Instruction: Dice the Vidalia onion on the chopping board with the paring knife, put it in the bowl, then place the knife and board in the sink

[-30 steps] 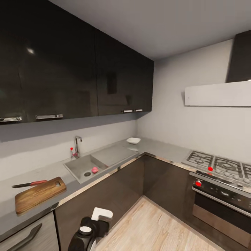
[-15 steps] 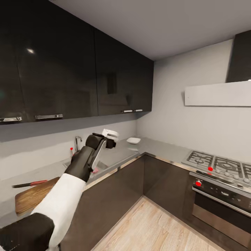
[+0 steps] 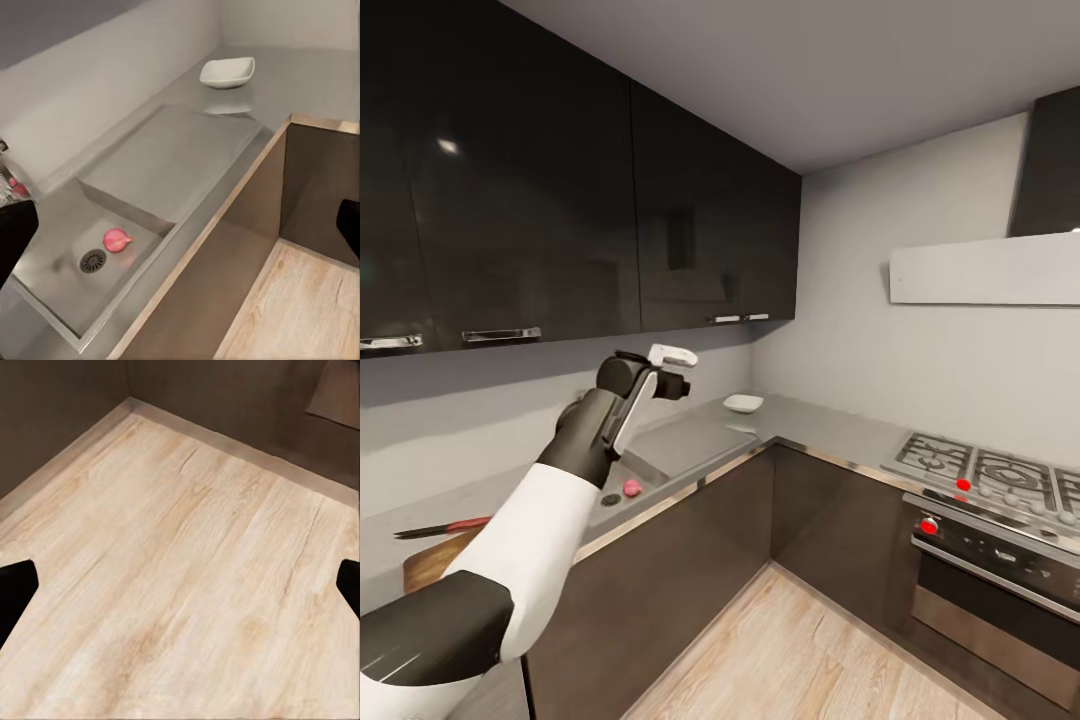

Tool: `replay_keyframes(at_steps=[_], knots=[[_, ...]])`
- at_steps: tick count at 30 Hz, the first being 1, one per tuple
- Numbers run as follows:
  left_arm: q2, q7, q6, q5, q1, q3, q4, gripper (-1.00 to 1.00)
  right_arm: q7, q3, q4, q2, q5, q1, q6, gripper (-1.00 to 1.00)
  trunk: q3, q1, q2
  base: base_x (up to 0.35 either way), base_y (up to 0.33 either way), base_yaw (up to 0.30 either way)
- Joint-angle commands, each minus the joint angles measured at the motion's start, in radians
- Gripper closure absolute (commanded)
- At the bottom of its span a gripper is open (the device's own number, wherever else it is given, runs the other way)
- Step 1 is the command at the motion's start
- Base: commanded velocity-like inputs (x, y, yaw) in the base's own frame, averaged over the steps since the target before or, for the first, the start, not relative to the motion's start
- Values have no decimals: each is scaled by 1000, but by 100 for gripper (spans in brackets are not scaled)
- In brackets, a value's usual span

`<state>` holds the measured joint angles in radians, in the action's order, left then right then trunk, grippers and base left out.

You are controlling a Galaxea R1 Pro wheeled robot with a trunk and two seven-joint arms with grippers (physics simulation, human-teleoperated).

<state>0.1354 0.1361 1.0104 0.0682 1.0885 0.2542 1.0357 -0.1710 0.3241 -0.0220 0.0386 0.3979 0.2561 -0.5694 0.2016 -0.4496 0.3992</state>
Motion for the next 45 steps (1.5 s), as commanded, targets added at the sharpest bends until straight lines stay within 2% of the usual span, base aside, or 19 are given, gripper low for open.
replay_keyframes(at_steps=[1,2,4,7,13,21,37,45], knots=[[-1,8,3,8,0,2,2,-100,-5,9,0,1,4,0,31,-100,-1,0,1,0,0,0],[-3,8,3,8,1,2,4,-100,-4,9,1,1,4,0,84,-100,-1,0,1,0,0,0],[-5,8,3,8,1,2,4,-100,-3,9,3,3,4,0,142,-100,-1,0,1,0,0,0],[-7,8,3,8,1,3,1,-100,-3,9,4,5,4,-1,180,-100,-1,0,1,2,0,0],[-8,8,1,8,1,3,-32,-100,-5,9,5,8,4,-20,204,-100,-1,0,1,138,0,0],[-8,8,-2,8,1,4,-70,-100,-7,8,5,34,5,-26,262,-100,-1,0,1,297,0,0],[-6,8,-7,7,1,7,-117,-100,2,7,3,34,6,-26,406,-100,-11,0,1,318,-1,0],[-4,8,-8,6,1,7,-133,-100,8,4,2,32,6,-26,419,-100,-24,0,1,310,-118,0]])
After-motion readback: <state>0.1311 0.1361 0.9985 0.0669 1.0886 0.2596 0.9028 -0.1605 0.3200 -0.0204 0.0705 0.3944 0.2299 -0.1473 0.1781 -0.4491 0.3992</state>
